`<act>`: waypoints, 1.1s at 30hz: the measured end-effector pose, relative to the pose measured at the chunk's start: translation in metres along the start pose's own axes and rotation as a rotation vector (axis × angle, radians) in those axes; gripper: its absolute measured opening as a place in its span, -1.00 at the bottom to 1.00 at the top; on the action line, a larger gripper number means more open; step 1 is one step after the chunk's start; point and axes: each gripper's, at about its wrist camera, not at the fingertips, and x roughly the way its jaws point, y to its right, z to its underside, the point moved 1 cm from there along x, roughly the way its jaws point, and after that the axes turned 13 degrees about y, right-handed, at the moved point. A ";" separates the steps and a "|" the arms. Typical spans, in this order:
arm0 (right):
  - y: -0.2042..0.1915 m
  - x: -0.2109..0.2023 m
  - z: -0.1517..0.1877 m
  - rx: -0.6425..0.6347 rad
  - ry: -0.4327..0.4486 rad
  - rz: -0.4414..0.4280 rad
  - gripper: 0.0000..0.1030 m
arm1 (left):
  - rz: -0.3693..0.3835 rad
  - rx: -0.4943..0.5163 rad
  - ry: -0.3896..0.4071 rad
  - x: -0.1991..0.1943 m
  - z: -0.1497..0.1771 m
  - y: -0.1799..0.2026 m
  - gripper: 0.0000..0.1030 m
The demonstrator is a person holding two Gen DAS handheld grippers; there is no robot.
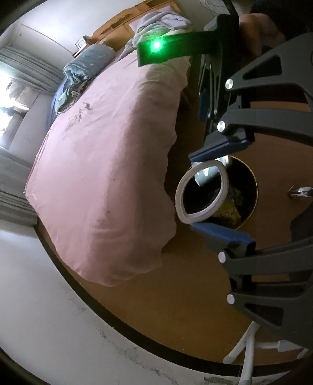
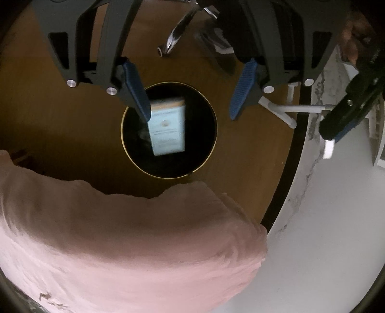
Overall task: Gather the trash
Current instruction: 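Carry the teal box and white lid over the bin and release both, then swing both grippers back toward the desk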
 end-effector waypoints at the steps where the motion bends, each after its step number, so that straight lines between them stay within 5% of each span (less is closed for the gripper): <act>1: 0.002 0.000 -0.001 0.005 -0.001 -0.001 0.28 | 0.001 0.002 -0.004 0.001 0.001 0.001 0.00; 10: 0.021 -0.026 -0.011 0.094 0.109 0.049 0.38 | 0.052 0.038 -0.041 0.014 0.000 0.021 0.01; 14: 0.026 -0.040 -0.016 0.124 0.172 0.072 0.38 | 0.050 0.071 -0.019 0.011 -0.004 0.031 0.37; 20: 0.013 -0.047 -0.022 0.071 0.222 0.093 0.38 | 0.033 0.081 0.006 -0.011 -0.009 0.031 0.48; 28: -0.052 -0.066 -0.028 -0.099 0.277 0.032 0.39 | -0.091 0.098 0.158 -0.119 -0.021 0.013 0.84; 33: -0.147 -0.108 -0.009 -0.279 0.310 -0.151 0.49 | -0.264 0.101 0.269 -0.235 -0.016 -0.020 0.87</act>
